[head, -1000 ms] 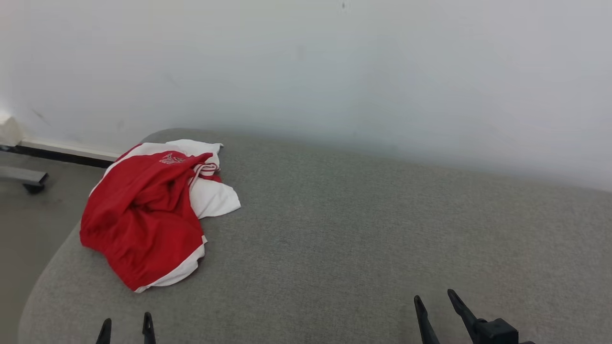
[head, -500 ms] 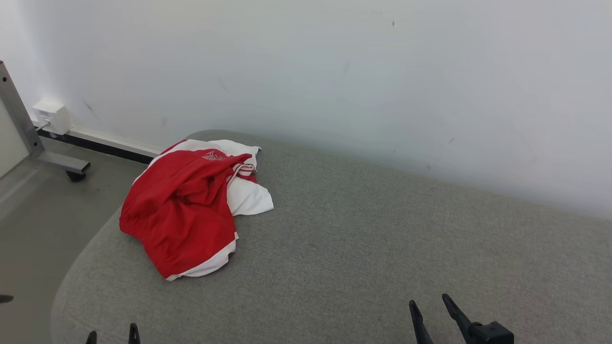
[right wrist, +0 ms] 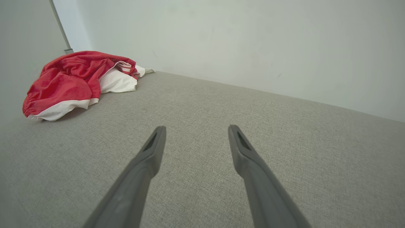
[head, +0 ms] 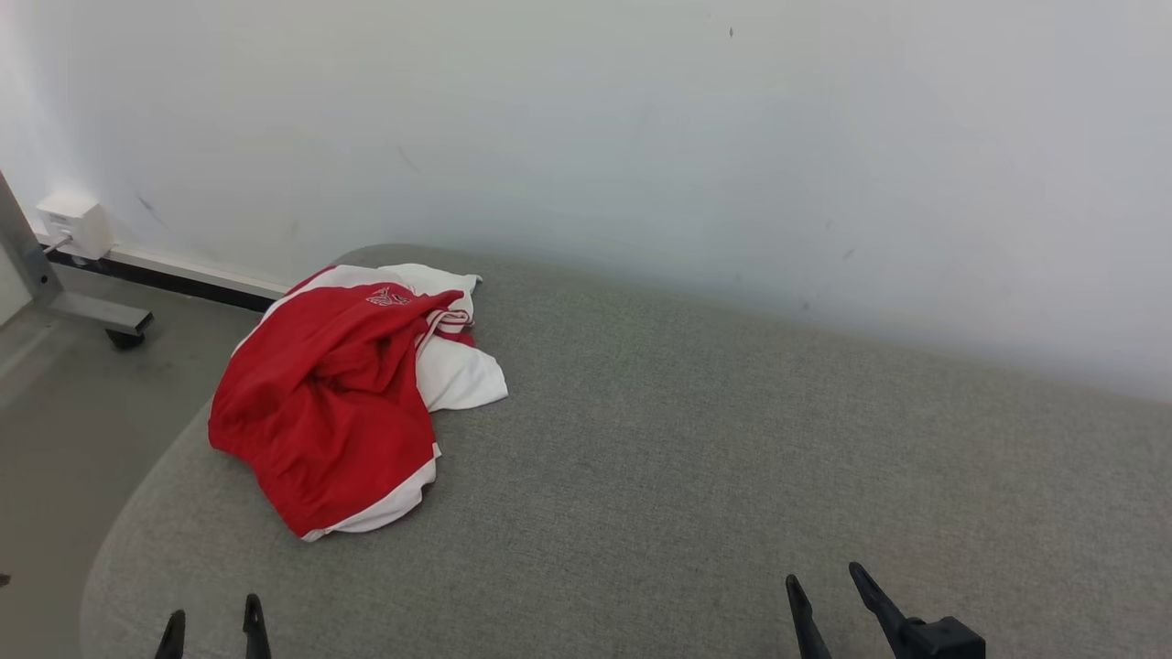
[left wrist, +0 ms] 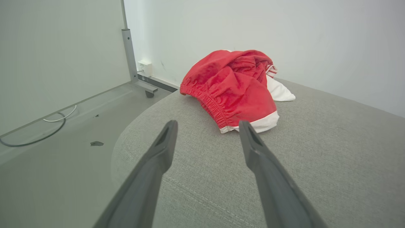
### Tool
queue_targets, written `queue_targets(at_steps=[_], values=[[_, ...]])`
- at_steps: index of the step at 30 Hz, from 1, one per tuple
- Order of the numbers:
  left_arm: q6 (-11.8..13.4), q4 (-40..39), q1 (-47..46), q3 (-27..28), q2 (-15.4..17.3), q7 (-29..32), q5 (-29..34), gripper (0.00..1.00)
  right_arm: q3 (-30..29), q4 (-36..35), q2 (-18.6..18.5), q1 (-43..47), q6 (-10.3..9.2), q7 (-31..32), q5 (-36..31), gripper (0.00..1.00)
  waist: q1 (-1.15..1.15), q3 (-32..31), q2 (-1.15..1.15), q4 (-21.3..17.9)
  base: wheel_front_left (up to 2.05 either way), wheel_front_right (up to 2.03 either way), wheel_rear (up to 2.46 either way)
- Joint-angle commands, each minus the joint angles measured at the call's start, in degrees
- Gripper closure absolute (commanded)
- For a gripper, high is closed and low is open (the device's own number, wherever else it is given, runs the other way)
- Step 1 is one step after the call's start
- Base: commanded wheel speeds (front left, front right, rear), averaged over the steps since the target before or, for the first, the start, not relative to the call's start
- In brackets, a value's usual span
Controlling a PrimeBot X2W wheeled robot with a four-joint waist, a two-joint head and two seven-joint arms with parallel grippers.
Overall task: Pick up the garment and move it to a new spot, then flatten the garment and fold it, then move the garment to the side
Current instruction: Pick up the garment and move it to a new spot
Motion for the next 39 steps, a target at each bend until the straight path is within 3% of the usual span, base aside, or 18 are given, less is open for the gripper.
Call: queue_targets(at_steps=[1,11,21,28,34,35,36,37,39], values=[[-0.28,1.46,-2.36,0.2,0.43,1.67,-1.17,0.0,-0.18,-0.24,-0.12,0.41,-0.12,-0.24,-0.65,0.0,0.0,0.63,0.0,-0.19,0.0,0.0,0.0],[-2.12,12.64,-16.89,2.33,2.88,9.05,-6.32,0.0,1.74,-1.96,-0.12,-0.91,-0.12,2.0,-3.61,0.0,0.0,4.36,0.0,-3.96,0.0,0.0,0.0],[-5.09,25.64,-33.81,6.47,6.73,15.48,-14.05,0.0,2.72,-10.46,-0.14,-5.76,-0.12,7.23,-10.6,0.0,0.0,18.52,0.0,-11.81,0.0,0.0,0.0],[-5.36,31.8,-38.3,6.52,9.52,18.41,-15.0,0.0,3.64,-13.53,-0.13,-7.16,-0.12,8.18,-11.67,0.0,0.0,23.83,0.0,-15.01,0.0,0.0,0.0],[-3.37,36.19,-38.78,6.23,11.51,20.42,-14.11,0.0,4.0,-13.63,-0.13,-6.99,-0.12,7.96,-10.82,0.0,0.0,24.43,0.0,-16.8,0.0,0.0,0.0],[-3.26,36.61,-38.76,5.94,11.8,20.5,-13.74,0.24,3.96,-13.47,-0.13,-6.87,-0.12,7.88,-10.65,0.0,0.0,24.22,0.0,-16.91,0.0,0.0,0.0],[-3.3,36.95,-38.66,5.68,11.98,20.67,-13.58,0.65,3.91,-13.21,-0.11,-6.69,-0.12,7.76,-10.47,0.0,0.0,23.81,0.0,-16.98,0.0,0.0,0.0],[-3.47,37.28,-38.54,5.48,12.15,20.94,-13.46,1.0,3.91,-12.97,-0.11,-6.48,-0.12,7.67,-10.34,0.0,0.0,23.42,0.0,-17.01,0.0,0.0,0.0],[-3.71,37.74,-38.44,5.28,12.83,21.14,-13.46,1.0,3.88,-12.49,-0.11,-6.16,-0.12,7.32,-9.8,0.0,0.0,22.34,0.0,-16.96,0.0,0.0,0.0]])
